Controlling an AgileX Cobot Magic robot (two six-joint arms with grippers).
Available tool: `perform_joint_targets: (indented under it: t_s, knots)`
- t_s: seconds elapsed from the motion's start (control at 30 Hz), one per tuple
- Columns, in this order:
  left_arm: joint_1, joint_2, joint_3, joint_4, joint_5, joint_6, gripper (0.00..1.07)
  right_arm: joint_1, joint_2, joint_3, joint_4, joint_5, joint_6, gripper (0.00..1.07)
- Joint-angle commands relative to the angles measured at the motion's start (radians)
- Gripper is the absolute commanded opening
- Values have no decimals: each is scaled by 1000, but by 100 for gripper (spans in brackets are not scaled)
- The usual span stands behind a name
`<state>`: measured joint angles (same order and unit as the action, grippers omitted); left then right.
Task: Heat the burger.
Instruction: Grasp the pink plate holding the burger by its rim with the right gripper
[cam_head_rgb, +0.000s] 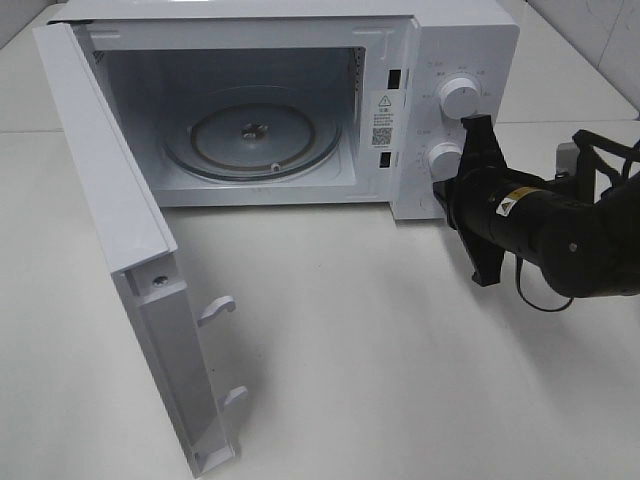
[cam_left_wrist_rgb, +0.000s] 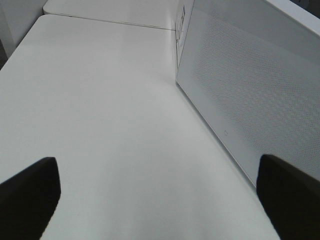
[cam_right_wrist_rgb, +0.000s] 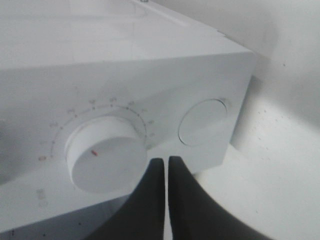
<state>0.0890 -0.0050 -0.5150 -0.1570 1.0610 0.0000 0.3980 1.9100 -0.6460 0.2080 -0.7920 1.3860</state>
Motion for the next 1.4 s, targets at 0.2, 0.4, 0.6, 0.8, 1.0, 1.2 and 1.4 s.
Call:
perform_joint_targets:
  t_s: [0.2, 0.4, 0.6, 0.8, 1.0, 1.2, 1.4]
  knots:
    - [2, -9, 1, 2, -1, 0, 102, -3, -157, 48, -92, 234, -83, 0]
    - [2, -9, 1, 2, -1, 0, 102, -3, -255, 52, -92, 447, -218, 1]
    - [2, -9, 1, 2, -1, 0, 102, -6, -358, 52, -82, 609, -423, 1]
    - [2, -9, 1, 2, -1, 0, 102, -6, -433, 40, -84, 782, -597, 1]
    - [2, -9, 1, 2, -1, 0, 102, -6, -437, -28, -84, 946, -776, 2]
    - [2, -9, 1, 2, -1, 0, 102, -6, -437, -95, -138, 1068, -879, 2]
    - [2, -9, 1, 2, -1, 0, 102, -6, -437, -203, -352, 1327, -949, 3]
